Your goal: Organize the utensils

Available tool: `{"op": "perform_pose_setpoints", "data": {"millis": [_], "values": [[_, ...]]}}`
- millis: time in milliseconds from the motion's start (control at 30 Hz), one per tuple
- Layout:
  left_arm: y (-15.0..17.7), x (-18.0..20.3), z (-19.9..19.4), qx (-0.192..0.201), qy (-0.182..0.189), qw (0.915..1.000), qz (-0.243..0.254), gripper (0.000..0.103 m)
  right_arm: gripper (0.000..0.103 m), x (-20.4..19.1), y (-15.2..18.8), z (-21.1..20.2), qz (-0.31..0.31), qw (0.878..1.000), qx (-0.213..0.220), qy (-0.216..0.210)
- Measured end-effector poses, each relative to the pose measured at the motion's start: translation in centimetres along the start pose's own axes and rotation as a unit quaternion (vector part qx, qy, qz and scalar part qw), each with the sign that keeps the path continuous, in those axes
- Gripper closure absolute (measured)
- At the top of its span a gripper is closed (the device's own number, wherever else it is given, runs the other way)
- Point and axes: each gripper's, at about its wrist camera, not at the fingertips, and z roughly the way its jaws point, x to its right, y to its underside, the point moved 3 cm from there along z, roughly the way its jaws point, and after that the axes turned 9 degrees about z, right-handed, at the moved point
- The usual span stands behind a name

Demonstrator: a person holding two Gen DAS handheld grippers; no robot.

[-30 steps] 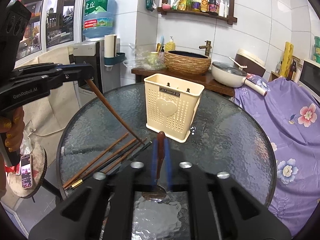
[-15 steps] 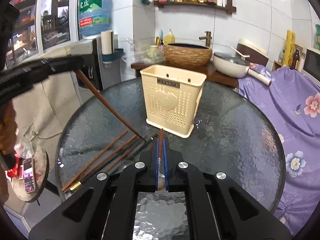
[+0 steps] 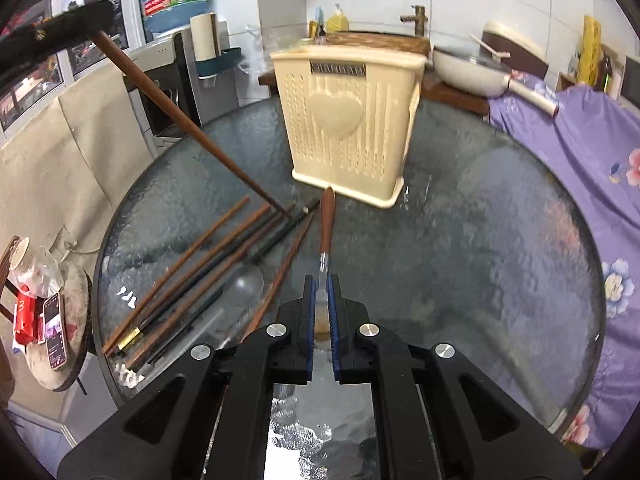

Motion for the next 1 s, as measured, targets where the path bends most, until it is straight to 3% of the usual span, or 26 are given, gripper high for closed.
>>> {"op": "perform_pose_setpoints", "data": {"millis": [133, 167, 200, 267, 300, 567, 1000], "values": [[0.0, 0.1, -0.1, 0.001, 0.001, 1.0000, -0.001, 0.096, 0.095, -0.3, 1.1, 0.6, -0.018, 1.000, -0.002, 0.013], [0.1, 0.2, -0.1, 0.001, 0.001, 1.0000, -0.001, 0.096, 0.091, -0.4, 1.4, 0.7, -0.024, 1.000, -0.002, 0.015], [0.1, 0.2, -0.1, 0.001, 0.001, 1.0000, -0.001, 0.096, 0.083, -0.5, 1.5, 0.7, -0.024, 1.000, -0.002, 0.015], [0.1, 0.2, -0.1, 0.000, 0.002, 1.0000, -0.001, 0.096, 0.029, -0.5, 1.9, 0.4, -0.021, 1.000, 0.010, 0.020], [0.2, 0.3, -0.1, -0.001, 0.003, 1.0000, -0.002, 0.096, 0.027, -0.5, 1.9, 0.2, -0.023, 0.999, 0.018, 0.023], [0.8, 0.4, -0.2, -0.003, 0.006, 0.9999, -0.008, 0.096, 0.028, -1.2, 2.2, 1.6, -0.047, 0.998, -0.007, 0.035], [0.8, 0.5, -0.2, -0.003, 0.007, 1.0000, -0.006, 0.096, 0.042, -1.0, 2.0, 5.3, -0.039, 0.998, -0.049, 0.029]]}}
